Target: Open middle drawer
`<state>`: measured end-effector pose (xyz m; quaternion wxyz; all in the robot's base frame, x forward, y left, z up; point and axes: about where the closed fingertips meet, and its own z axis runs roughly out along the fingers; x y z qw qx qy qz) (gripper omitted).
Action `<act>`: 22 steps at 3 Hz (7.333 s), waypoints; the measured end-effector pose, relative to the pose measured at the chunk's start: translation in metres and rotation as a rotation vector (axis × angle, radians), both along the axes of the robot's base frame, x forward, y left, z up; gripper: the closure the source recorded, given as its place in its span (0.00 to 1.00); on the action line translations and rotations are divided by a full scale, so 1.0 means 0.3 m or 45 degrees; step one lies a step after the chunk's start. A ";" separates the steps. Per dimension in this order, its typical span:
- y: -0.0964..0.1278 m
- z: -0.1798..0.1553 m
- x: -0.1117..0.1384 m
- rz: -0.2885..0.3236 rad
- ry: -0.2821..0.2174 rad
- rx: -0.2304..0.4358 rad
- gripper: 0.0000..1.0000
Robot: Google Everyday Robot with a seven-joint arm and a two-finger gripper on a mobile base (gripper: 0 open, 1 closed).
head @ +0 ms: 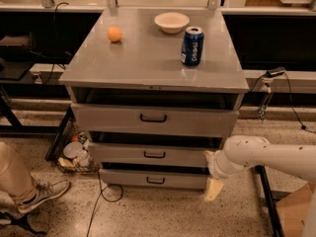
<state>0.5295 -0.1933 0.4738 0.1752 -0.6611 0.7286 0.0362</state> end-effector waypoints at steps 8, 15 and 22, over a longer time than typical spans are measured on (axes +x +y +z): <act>0.082 -0.187 0.082 0.011 -0.112 0.173 0.73; 0.001 -0.163 -0.307 -0.146 -0.008 0.233 1.00; 0.002 -0.165 -0.428 -0.193 0.095 0.271 0.11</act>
Offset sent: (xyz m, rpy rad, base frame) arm 0.0740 0.0257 -0.0332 -0.0221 -0.1959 -0.0004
